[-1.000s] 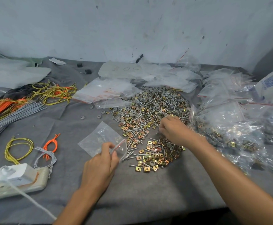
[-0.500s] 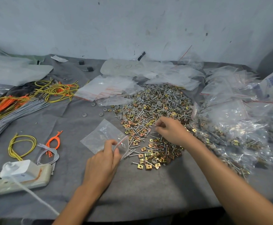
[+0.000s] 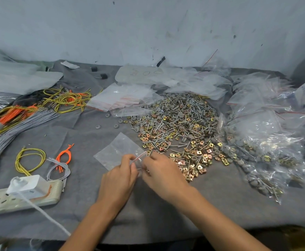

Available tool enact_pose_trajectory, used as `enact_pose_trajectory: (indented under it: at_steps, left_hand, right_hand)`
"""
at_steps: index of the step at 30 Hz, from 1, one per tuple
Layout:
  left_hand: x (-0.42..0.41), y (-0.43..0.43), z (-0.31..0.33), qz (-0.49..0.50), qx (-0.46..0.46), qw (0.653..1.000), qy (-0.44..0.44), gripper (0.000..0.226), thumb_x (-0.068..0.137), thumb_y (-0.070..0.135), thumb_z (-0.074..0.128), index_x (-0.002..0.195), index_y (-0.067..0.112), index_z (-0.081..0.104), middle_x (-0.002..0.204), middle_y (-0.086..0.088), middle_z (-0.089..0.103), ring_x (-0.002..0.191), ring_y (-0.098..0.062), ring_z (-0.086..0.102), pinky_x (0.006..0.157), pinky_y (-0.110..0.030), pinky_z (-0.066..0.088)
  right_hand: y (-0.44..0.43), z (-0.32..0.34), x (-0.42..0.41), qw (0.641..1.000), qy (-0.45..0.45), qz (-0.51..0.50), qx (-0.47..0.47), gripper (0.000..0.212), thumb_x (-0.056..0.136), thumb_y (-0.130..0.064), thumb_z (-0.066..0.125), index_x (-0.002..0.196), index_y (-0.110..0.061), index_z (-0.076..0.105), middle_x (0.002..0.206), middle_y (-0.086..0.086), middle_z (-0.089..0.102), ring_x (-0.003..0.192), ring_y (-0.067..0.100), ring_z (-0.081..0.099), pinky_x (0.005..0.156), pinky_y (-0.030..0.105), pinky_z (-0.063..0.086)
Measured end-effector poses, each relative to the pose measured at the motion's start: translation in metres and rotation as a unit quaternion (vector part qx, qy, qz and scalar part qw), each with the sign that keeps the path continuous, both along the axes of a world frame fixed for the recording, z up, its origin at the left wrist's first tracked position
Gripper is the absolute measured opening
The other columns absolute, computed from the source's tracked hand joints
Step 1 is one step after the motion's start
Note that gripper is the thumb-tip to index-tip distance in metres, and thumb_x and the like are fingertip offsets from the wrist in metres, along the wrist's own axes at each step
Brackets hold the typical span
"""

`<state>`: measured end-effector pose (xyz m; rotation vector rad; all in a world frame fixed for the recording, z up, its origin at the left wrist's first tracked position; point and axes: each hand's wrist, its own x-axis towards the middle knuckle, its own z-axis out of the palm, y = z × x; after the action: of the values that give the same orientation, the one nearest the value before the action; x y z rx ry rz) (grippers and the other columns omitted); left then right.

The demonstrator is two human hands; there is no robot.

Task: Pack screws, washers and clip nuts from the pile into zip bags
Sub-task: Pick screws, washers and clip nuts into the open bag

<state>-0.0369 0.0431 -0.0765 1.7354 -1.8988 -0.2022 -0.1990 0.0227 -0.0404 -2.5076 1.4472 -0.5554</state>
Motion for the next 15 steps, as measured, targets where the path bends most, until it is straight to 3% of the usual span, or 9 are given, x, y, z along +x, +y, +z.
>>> enact_pose_trajectory:
  at_steps: [3, 5, 9, 12, 15]
  left_hand:
    - [0.0, 0.002, 0.001, -0.004, -0.006, 1.0, 0.007, 0.025, 0.101, 0.04, 0.033, 0.118, 0.028, 0.047, 0.087, -0.007, 0.073, 0.086, -0.039, 0.067, 0.065, -0.045, 0.049]
    - [0.0, 0.003, 0.004, -0.001, -0.018, 1.0, 0.001, 0.034, 0.098, 0.046, 0.027, 0.115, 0.029, 0.051, 0.087, -0.004, 0.073, 0.084, -0.036, 0.068, 0.064, -0.043, 0.051]
    - [0.001, 0.005, 0.007, 0.015, -0.065, 0.998, -0.007, 0.033, 0.096, 0.046, 0.038, 0.107, 0.031, 0.066, 0.093, 0.005, 0.071, 0.089, -0.025, 0.067, 0.065, -0.039, 0.055]
    - [0.003, 0.005, 0.006, 0.034, -0.08, 0.996, 0.002, 0.035, 0.094, 0.043, 0.042, 0.105, 0.027, 0.071, 0.094, 0.006, 0.072, 0.089, -0.023, 0.067, 0.067, -0.036, 0.055]
    - [0.0, 0.004, 0.007, 0.032, -0.082, 0.996, -0.002, 0.034, 0.093, 0.04, 0.043, 0.104, 0.026, 0.072, 0.091, 0.004, 0.073, 0.085, -0.025, 0.069, 0.064, -0.037, 0.055]
  right_hand:
    - [-0.001, -0.013, 0.012, 0.999, 0.005, -0.025, -0.03, 0.021, 0.097, -0.031, 0.057, 0.107, -0.016, 0.066, 0.104, 0.005, 0.056, 0.102, 0.029, 0.056, 0.071, 0.043, 0.049]
    - [-0.004, -0.018, 0.015, 0.999, 0.024, -0.029, -0.026, 0.024, 0.1, -0.034, 0.05, 0.112, -0.021, 0.066, 0.11, 0.002, 0.061, 0.106, 0.029, 0.058, 0.074, 0.042, 0.05]
    - [-0.009, -0.02, 0.014, 0.998, 0.053, -0.015, -0.033, 0.024, 0.101, -0.033, 0.047, 0.116, -0.028, 0.065, 0.115, -0.002, 0.067, 0.108, 0.029, 0.062, 0.078, 0.041, 0.051]
    - [-0.009, -0.009, 0.004, 0.999, -0.009, 0.028, -0.016, 0.026, 0.1, -0.039, 0.048, 0.113, -0.03, 0.068, 0.112, -0.005, 0.07, 0.105, 0.023, 0.064, 0.08, 0.039, 0.054]
    - [-0.02, 0.008, -0.021, 0.998, -0.057, 0.018, -0.015, 0.017, 0.098, -0.038, 0.055, 0.103, -0.03, 0.07, 0.099, -0.011, 0.069, 0.09, 0.013, 0.064, 0.075, 0.033, 0.053]
